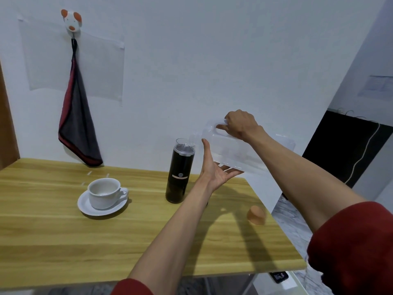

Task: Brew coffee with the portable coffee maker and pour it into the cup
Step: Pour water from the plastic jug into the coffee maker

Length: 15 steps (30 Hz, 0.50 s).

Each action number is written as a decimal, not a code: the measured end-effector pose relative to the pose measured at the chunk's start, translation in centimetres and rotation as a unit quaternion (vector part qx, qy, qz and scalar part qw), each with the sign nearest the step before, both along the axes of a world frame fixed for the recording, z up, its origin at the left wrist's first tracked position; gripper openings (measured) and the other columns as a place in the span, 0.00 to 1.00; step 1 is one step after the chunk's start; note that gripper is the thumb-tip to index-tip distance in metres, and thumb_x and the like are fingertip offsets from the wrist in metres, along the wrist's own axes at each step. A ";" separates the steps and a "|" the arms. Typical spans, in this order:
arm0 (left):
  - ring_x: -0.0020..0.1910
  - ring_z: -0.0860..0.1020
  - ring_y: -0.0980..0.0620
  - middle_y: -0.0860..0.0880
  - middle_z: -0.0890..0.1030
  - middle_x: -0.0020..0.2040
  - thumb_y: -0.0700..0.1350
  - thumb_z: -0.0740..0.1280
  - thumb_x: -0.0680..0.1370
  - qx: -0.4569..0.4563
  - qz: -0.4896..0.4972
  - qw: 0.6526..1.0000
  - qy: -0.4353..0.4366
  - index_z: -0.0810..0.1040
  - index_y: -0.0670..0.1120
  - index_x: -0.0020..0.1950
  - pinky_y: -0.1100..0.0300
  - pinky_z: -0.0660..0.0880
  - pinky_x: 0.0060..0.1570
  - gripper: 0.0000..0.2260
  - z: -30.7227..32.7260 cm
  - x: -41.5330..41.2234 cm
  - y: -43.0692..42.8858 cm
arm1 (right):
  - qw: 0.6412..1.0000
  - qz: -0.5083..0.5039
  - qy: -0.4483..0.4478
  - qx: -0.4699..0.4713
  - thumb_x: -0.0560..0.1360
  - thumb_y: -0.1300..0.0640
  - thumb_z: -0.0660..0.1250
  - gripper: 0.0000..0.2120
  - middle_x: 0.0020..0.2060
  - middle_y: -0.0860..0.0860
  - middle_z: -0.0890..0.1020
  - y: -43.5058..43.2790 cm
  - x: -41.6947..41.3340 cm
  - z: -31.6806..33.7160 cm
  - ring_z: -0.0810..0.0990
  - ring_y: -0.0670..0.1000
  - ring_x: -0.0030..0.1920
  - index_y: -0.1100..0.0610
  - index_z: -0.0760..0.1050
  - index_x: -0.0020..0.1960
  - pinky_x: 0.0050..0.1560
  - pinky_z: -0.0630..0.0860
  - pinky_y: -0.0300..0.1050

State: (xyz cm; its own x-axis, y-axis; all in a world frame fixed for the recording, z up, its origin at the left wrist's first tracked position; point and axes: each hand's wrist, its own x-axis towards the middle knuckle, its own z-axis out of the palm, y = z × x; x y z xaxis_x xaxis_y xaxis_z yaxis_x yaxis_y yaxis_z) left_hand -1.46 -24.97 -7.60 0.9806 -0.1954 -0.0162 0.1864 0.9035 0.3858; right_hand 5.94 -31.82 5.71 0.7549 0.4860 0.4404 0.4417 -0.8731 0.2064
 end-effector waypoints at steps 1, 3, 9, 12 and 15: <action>0.62 0.77 0.31 0.35 0.73 0.68 0.76 0.71 0.61 -0.001 0.000 1.000 0.000 0.71 0.41 0.70 0.31 0.75 0.58 0.50 0.0 0.0 0.0 | 1.000 0.000 0.000 -0.001 0.79 0.39 0.63 0.28 0.36 0.55 0.72 0.0 0.0 0.0 0.70 0.59 0.39 0.54 0.59 0.31 0.39 0.64 0.46; 0.62 0.77 0.31 0.35 0.73 0.68 0.76 0.72 0.61 -0.001 0.000 1.000 0.000 0.71 0.41 0.70 0.31 0.75 0.58 0.50 0.0 0.0 0.0 | 1.000 -0.003 0.002 -0.003 0.80 0.39 0.63 0.27 0.36 0.55 0.73 0.0 0.0 0.0 0.70 0.59 0.39 0.54 0.59 0.31 0.40 0.64 0.47; 0.62 0.77 0.31 0.35 0.73 0.68 0.75 0.72 0.61 0.001 -0.001 1.000 0.000 0.70 0.41 0.70 0.31 0.75 0.57 0.50 0.0 0.0 -0.1 | 1.000 -0.006 0.003 -0.004 0.80 0.38 0.62 0.27 0.37 0.55 0.73 -0.1 0.1 0.1 0.70 0.59 0.39 0.54 0.59 0.31 0.40 0.64 0.47; 0.62 0.77 0.31 0.35 0.73 0.68 0.76 0.72 0.61 -0.001 0.000 1.000 0.003 0.71 0.41 0.70 0.31 0.75 0.58 0.50 0.1 0.0 0.0 | 1.000 -0.005 0.003 -0.004 0.79 0.38 0.62 0.27 0.37 0.55 0.73 -0.1 0.1 0.1 0.70 0.59 0.39 0.54 0.58 0.31 0.40 0.65 0.47; 0.62 0.78 0.31 0.35 0.74 0.67 0.76 0.72 0.60 -0.001 0.001 1.000 0.005 0.71 0.41 0.70 0.31 0.75 0.58 0.51 0.1 0.1 0.0 | 1.000 -0.002 0.002 -0.008 0.79 0.38 0.62 0.28 0.37 0.55 0.72 0.0 0.1 0.0 0.70 0.59 0.39 0.54 0.58 0.31 0.40 0.65 0.47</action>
